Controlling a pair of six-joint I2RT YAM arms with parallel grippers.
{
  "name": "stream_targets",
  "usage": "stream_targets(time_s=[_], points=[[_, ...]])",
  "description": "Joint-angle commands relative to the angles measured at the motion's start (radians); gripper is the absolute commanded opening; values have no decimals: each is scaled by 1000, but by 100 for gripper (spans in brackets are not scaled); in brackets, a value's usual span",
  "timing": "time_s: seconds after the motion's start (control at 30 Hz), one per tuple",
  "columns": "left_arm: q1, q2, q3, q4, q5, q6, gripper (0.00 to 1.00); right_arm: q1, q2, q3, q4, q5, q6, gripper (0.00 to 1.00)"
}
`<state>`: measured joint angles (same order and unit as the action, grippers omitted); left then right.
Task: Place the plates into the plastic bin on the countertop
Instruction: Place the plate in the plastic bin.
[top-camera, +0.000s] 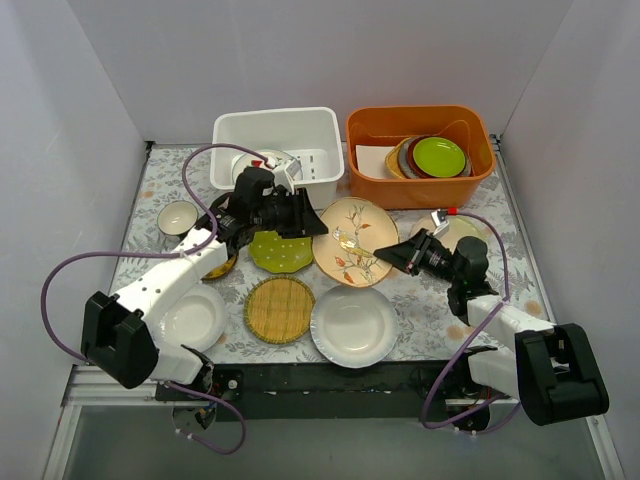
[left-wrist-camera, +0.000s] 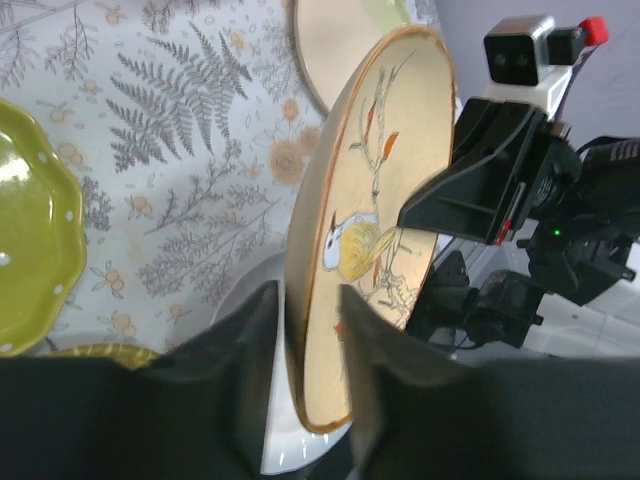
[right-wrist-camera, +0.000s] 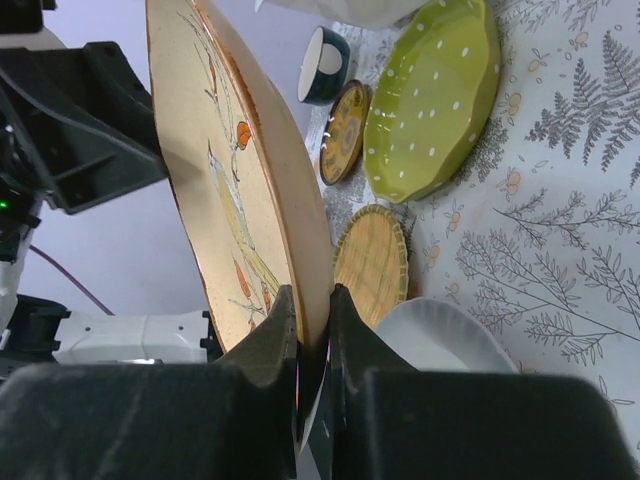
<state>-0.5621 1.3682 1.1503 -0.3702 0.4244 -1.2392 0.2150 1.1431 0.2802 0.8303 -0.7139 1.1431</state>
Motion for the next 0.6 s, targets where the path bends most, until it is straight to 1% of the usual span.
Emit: stream_targets(time_s=[0.0, 0.03, 0.1, 0.13, 0.17, 0.23, 0.33, 0.37, 0.47, 0.5, 0.57], points=[[1, -69, 11, 44, 14, -22, 43, 12, -20, 22, 56, -25, -52, 1], [1, -69, 14, 33, 8, -19, 51, 14, -28, 22, 50, -22, -55, 1], [1, -70, 15, 19, -15, -8, 57, 12, -32, 27, 23, -21, -68, 1], [1, -69, 19, 7, -19, -3, 58, 14, -37, 33, 17, -19, -71, 1], [1, -70, 20, -2, -29, 0, 61, 14, -39, 36, 0, -18, -75, 1], [1, -69, 28, -30, -50, 20, 64, 12, -43, 42, -17, -15, -85, 1], [2, -70, 35, -79, -99, 49, 71, 14, -52, 54, -52, -12, -100, 1], [2, -70, 38, -90, -113, 55, 74, 14, -55, 63, -62, -12, -105, 1], [10, -70, 51, -151, -165, 83, 89, 14, -63, 73, -94, -7, -118, 1], [14, -72, 52, -163, -170, 92, 97, 14, -65, 82, -100, -6, -121, 1], [33, -78, 49, -194, -180, 106, 98, 14, -65, 94, -126, -2, -135, 1]])
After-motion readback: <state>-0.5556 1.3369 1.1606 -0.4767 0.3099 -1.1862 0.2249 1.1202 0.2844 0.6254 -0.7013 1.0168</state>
